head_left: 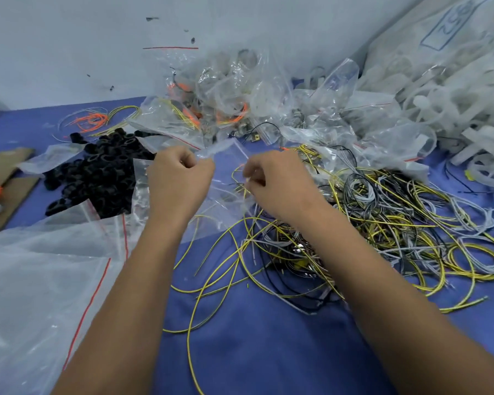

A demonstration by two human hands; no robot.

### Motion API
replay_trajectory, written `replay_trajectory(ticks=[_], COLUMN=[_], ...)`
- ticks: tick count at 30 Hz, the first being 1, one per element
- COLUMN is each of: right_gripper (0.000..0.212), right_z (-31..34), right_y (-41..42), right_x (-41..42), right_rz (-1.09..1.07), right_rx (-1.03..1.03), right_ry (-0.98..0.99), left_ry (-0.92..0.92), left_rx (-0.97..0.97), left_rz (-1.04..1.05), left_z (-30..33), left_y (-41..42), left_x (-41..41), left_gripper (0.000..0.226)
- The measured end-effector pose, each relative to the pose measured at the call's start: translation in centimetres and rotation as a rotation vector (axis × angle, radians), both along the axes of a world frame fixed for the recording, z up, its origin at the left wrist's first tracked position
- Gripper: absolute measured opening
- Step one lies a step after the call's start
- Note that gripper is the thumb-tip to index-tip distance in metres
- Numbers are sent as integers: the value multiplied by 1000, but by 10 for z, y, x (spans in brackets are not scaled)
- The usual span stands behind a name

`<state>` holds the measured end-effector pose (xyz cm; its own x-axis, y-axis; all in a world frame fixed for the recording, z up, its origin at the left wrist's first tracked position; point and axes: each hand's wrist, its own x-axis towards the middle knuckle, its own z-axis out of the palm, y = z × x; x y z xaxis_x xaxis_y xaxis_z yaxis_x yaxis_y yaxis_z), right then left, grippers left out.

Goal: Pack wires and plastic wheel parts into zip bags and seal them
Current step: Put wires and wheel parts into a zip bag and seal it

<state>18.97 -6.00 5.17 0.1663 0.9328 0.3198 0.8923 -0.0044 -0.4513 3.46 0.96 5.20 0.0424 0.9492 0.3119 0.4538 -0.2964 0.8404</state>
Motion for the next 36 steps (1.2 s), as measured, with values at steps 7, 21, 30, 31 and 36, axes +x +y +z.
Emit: replay_trajectory(ticks=[7,21,30,31,36], right_gripper=[27,11,6,8,9], right_z=[51,48,41,39,27], right_y=[-46,-72,-60,-58,-48], right_x=[82,151,120,113,75], right_rz=[-117,-120,-129,-120,-77], right_rx=[-35,-60,171,199,284], right_ry=[-112,-104,335,376,373], left_ry=[43,-505,-126,-121,-254], left_rx=[-62,-503,-272,-247,-160], left_rz=[-222,-383,-302,-294,-244], left_z=[-17,3,1,-11,-45], left_y=[-32,-36,-36,-41,-50], left_x=[46,4,11,18,24], left_gripper=[24,36,25,25,26])
